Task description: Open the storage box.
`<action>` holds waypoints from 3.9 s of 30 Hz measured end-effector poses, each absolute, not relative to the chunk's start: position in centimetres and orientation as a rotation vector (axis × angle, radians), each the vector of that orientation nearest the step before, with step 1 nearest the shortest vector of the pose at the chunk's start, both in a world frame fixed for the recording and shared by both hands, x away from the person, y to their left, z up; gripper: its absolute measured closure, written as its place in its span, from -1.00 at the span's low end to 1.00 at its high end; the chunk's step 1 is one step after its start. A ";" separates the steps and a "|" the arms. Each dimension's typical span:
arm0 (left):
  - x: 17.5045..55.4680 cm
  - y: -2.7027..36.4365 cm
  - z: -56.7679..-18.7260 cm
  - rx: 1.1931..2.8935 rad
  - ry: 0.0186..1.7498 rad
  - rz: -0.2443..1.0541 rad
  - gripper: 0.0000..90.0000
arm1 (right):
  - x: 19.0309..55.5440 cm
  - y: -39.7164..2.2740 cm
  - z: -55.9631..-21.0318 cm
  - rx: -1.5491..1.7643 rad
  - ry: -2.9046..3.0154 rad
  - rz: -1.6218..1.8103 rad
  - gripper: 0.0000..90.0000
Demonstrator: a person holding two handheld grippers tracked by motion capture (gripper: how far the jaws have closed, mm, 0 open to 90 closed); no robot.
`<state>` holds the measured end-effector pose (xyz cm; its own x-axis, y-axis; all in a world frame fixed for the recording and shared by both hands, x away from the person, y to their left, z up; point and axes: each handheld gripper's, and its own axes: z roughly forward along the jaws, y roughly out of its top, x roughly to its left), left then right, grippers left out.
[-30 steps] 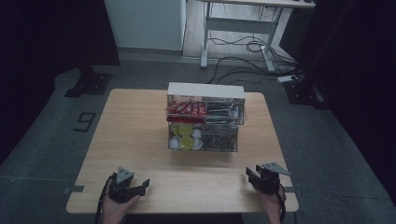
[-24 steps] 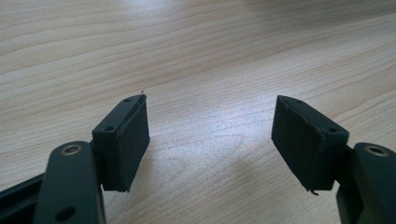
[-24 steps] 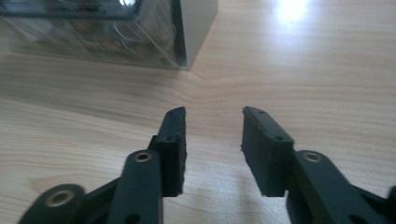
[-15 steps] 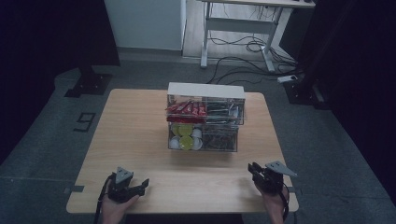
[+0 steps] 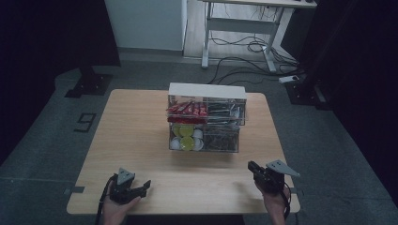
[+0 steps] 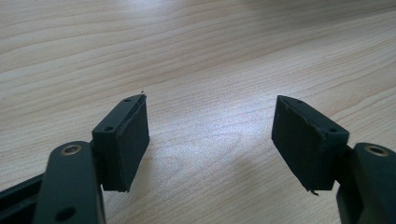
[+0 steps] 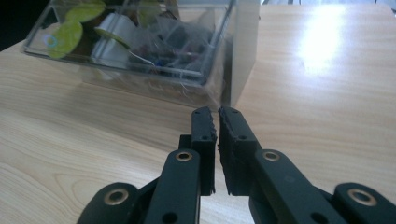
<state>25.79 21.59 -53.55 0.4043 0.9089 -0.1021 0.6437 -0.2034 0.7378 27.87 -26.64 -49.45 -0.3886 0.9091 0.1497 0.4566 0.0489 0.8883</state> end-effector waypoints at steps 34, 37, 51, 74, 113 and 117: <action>25.7 21.4 -53.7 1.954 1.312 0.455 -0.39 | 29.5 -23.1 -46.4 1.258 1.902 1.400 0.95; 25.7 21.5 -53.6 1.950 1.313 0.454 -0.39 | 29.8 -22.5 -46.2 1.246 1.910 1.404 0.96; 25.6 21.5 -53.6 1.951 1.312 0.458 -0.38 | 31.0 -20.7 -45.7 1.228 1.892 1.416 0.96; 25.6 21.5 -53.6 1.962 1.306 0.456 -0.38 | 32.6 -17.9 -46.0 1.203 1.950 1.424 0.96; 25.5 21.5 -53.5 1.956 1.299 0.454 -0.38 | 34.1 -13.1 -48.6 1.189 2.075 1.405 0.96; 25.5 21.6 -53.6 1.951 1.303 0.454 -0.38 | 34.2 -12.6 -49.0 1.190 2.089 1.400 0.96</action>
